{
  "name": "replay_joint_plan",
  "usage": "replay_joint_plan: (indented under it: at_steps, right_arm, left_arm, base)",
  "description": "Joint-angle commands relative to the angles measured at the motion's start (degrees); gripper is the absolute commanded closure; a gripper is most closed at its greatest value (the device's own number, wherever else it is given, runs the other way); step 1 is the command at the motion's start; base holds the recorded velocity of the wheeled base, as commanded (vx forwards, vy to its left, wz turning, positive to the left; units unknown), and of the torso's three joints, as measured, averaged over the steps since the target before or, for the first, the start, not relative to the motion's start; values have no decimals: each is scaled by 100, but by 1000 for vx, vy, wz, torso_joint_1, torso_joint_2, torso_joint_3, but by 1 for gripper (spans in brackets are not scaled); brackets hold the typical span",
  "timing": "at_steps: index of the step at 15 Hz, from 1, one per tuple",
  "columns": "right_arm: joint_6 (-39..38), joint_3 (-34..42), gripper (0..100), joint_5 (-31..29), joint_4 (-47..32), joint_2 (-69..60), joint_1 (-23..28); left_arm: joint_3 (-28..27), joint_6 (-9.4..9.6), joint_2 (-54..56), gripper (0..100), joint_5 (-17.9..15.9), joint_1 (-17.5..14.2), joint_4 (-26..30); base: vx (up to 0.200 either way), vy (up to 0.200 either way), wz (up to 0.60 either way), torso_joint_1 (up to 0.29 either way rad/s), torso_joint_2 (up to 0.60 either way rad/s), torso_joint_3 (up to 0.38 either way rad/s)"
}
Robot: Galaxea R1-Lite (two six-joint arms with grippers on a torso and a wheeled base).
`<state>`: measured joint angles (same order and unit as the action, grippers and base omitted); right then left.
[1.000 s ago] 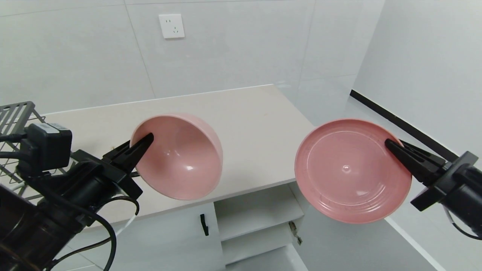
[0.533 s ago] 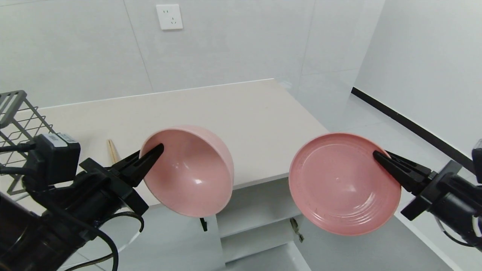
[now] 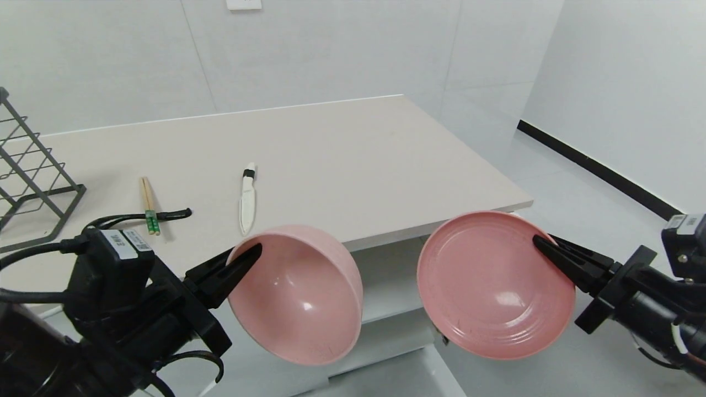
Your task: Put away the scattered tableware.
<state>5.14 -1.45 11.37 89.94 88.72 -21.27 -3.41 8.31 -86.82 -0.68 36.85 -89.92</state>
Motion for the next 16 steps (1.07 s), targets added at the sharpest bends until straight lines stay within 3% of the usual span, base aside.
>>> replay_joint_plan:
  at_steps: [1, 3, 5, 16]
  right_arm:
    - [4, 4, 100, 5, 6, 49, 0]
    - [4, 13, 100, 5, 6, 75, -26]
    - [4, 22, 100, 5, 6, 75, -44]
    - [4, 110, 100, 5, 6, 260, -316]
  left_arm:
    - [16, -5, -54, 100, -2, 15, -8]
    - [210, 12, -63, 100, -134, 59, -8]
    - [333, 118, -72, 100, -573, 147, -8]
    - [333, 179, -63, 100, -582, 129, -8]
  base:
    - [0, 0, 0, -261, 520, 246]
    - [0, 0, 0, -259, 496, 234]
    - [0, 0, 0, -254, 486, 232]
    - [0, 0, 0, -253, 402, 163]
